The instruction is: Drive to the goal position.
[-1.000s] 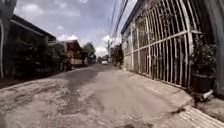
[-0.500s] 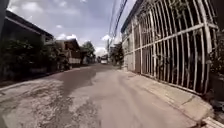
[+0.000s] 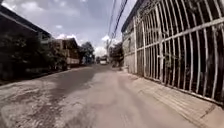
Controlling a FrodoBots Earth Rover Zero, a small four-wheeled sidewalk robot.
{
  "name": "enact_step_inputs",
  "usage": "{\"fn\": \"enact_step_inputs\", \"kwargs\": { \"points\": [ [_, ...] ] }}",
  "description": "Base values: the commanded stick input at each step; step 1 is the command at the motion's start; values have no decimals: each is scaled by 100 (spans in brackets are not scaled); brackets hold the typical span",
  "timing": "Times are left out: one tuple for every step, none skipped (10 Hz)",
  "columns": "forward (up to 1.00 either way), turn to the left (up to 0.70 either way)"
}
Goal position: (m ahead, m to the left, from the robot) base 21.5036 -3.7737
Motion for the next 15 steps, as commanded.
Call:
{"fn": "enact_step_inputs", "kwargs": {
  "points": [
    [70, 3],
    [70, 0],
    [70, 0],
    [70, 0],
    [70, 0],
    [70, 0],
    [70, 0],
    [70, 0],
    [70, 0],
    [70, 0],
    [70, 0],
    [70, 0],
    [70, 0],
    [70, 0],
    [70, 2]
  ]
}}
